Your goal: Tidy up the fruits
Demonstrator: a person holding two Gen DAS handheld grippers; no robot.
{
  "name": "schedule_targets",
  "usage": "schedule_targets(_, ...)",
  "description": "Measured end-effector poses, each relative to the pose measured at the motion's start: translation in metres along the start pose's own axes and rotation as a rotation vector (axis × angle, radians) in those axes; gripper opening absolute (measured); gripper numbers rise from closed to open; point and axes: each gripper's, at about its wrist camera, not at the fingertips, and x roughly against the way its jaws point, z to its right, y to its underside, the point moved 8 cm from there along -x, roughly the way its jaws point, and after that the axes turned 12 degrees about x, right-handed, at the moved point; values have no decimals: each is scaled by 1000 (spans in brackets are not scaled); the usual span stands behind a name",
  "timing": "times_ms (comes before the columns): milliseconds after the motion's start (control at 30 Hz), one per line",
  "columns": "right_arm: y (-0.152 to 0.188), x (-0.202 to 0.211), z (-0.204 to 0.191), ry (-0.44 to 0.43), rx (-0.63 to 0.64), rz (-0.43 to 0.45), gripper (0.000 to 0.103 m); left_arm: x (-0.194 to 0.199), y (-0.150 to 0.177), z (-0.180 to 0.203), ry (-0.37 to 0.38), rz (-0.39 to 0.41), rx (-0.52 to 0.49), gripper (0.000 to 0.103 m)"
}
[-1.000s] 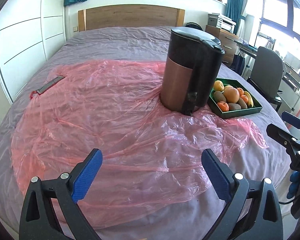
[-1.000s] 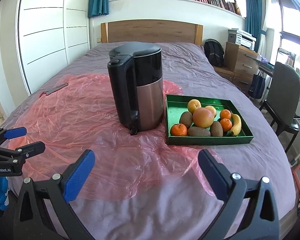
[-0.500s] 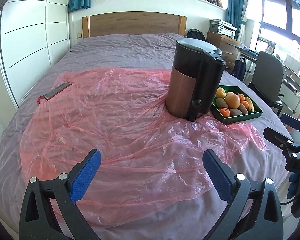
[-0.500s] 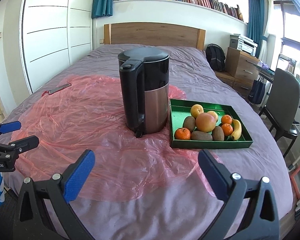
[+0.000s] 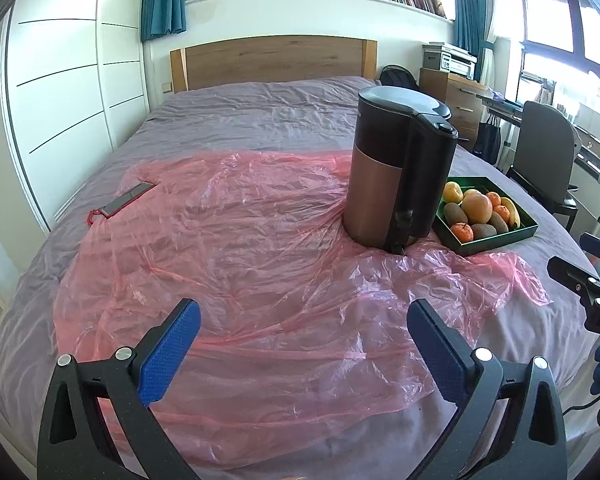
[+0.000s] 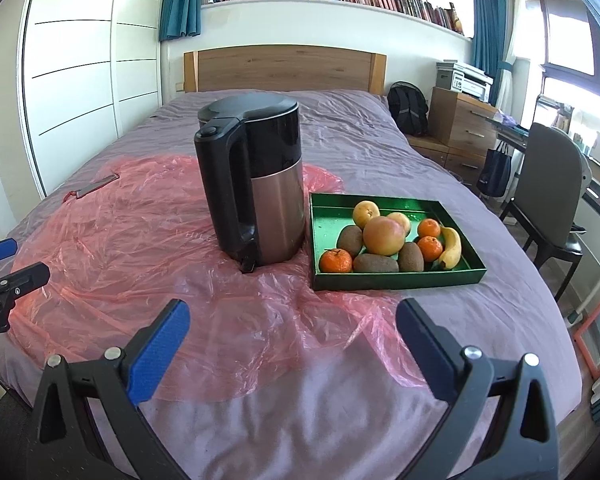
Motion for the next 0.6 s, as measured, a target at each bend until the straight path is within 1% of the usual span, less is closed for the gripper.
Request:
schedule_targets(300,7,2,19,21,-27,5,103,-7,4,17,0,-21,-33,102)
schedule_targets(600,10,3,33,27,-51,16,103,-8,2,27,-15,-13,-42,102)
